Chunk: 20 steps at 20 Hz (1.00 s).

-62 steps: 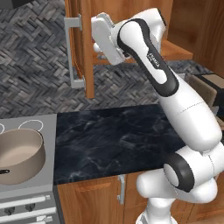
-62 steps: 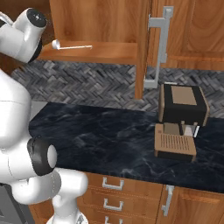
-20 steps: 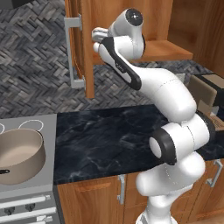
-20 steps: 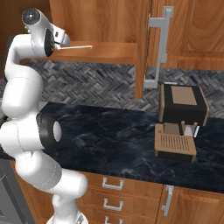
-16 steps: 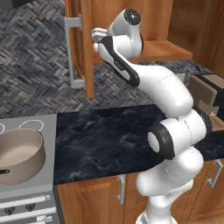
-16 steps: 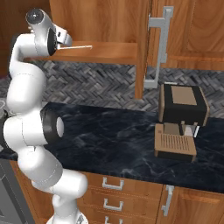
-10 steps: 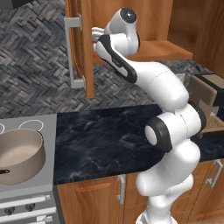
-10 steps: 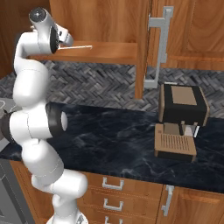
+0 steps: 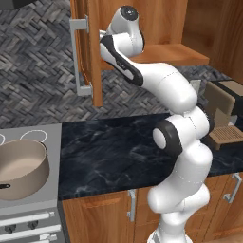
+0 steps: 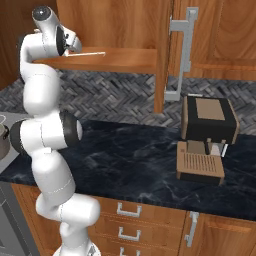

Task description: Open the cabinet and move the ladle to the pot. Then close the cabinet.

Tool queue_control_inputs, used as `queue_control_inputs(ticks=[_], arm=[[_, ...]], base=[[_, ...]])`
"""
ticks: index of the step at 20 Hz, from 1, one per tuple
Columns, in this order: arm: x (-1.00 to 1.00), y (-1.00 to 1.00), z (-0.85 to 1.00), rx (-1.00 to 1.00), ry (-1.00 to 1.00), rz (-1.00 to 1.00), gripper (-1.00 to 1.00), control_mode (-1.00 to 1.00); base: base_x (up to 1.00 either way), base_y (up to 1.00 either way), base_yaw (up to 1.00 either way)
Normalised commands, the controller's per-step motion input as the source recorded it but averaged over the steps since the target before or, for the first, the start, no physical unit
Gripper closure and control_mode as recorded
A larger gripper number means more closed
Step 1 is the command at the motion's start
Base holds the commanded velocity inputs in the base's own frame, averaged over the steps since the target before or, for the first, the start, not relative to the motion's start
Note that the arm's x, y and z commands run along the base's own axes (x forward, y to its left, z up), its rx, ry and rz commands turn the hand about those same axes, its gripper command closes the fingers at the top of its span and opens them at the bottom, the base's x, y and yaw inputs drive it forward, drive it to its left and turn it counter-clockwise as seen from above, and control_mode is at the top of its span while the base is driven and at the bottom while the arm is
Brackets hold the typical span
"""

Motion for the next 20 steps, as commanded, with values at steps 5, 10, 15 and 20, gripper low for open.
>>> queue_control_inputs(ticks=[5,10,15,20], arm=[[0.14,0.0,-0.15,-0.04,0.07,0.0,-1.0,-1.0],[0.26,0.0,-0.21,-0.02,0.06,0.0,-1.0,-1.0],[0.02,0.04,-0.07,0.0,0.02,0.0,1.0,-1.0],[-0.33,-0.02,0.0,0.0,0.0,0.0,1.0,-1.0]], base=[[0.0,0.0,0.0],[0.0,0.0,0.0],[0.0,0.0,0.0],[0.0,0.0,0.0]])
